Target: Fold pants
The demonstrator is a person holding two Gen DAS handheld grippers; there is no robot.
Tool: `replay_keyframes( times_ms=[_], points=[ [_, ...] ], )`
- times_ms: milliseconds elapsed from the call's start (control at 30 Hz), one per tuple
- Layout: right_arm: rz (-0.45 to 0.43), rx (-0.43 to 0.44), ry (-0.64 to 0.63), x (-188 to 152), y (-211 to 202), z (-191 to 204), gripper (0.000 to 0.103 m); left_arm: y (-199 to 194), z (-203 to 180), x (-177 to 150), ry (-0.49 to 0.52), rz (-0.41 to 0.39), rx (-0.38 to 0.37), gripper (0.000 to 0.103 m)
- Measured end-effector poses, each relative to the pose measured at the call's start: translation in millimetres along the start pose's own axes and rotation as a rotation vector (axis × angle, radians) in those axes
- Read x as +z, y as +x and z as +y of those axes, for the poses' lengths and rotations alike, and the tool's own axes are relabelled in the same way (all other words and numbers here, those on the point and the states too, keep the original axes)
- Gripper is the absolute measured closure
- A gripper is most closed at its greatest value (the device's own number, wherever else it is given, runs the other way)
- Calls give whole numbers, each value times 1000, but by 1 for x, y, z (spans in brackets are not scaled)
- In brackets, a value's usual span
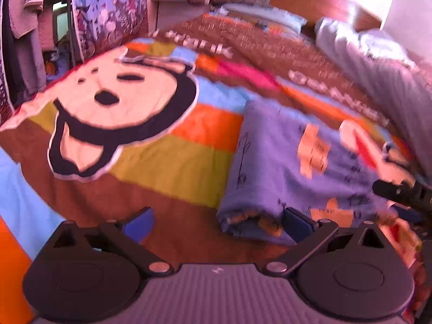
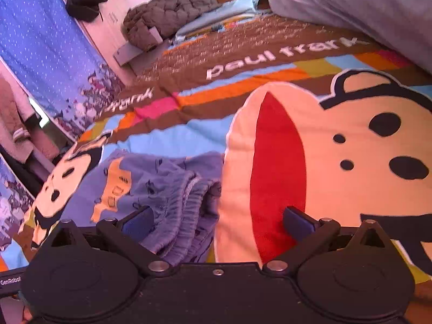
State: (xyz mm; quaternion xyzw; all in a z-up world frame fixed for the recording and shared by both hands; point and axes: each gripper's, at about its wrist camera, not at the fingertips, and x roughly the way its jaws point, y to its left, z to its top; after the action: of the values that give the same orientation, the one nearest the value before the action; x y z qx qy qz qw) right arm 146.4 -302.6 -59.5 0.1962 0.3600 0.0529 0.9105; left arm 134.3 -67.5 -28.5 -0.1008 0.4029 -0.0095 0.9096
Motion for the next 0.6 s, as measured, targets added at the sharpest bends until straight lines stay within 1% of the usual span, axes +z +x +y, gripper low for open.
replay_keyframes(
  times_ms=[67, 100, 133, 200, 233, 267, 300, 333, 367, 400, 433, 467, 500, 533, 600],
  points=[
    [-35, 40, 17, 2, -4, -4, 1, -6, 9, 6, -15, -63, -27, 0],
    [-45, 69, 33, 3, -4, -6, 1, -6, 14, 10, -19, -77, -38, 0],
    [-48, 90, 45, 4, -2, -7, 1, -3, 19, 15, -22, -72, -49, 0],
    [-34, 131, 51, 7, 6, -7, 1, 10, 28, 26, -45, -27, -92, 1],
    [-20, 143, 52, 9, 12, -7, 1, 19, 33, 29, -63, 8, -132, 1],
    [3, 151, 57, 10, 20, -6, 2, 27, 36, 31, -81, 45, -172, 5],
    [30, 158, 64, 11, 29, -6, 4, 35, 39, 33, -101, 80, -207, 12],
    [35, 161, 57, 11, 34, -4, 6, 39, 39, 33, -108, 92, -231, 16],
    [27, 163, 43, 11, 36, -2, 19, 40, 40, 32, -98, 85, -250, 29],
    [25, 171, 34, 11, 37, 0, 44, 41, 37, 32, -69, 81, -292, 57],
    [29, 184, 34, 11, 38, 1, 53, 43, 34, 32, -43, 94, -336, 72],
    [31, 186, 41, 10, 38, 1, 58, 43, 30, 32, -26, 97, -335, 75],
    [25, 174, 41, 8, 37, 3, 67, 42, 27, 31, -7, 85, -319, 79],
    [19, 168, 32, 7, 36, 4, 70, 41, 24, 31, 20, 76, -312, 81],
    [-4, 151, 21, 7, 30, 11, 80, 34, 24, 35, 35, 53, -294, 84]
  ],
)
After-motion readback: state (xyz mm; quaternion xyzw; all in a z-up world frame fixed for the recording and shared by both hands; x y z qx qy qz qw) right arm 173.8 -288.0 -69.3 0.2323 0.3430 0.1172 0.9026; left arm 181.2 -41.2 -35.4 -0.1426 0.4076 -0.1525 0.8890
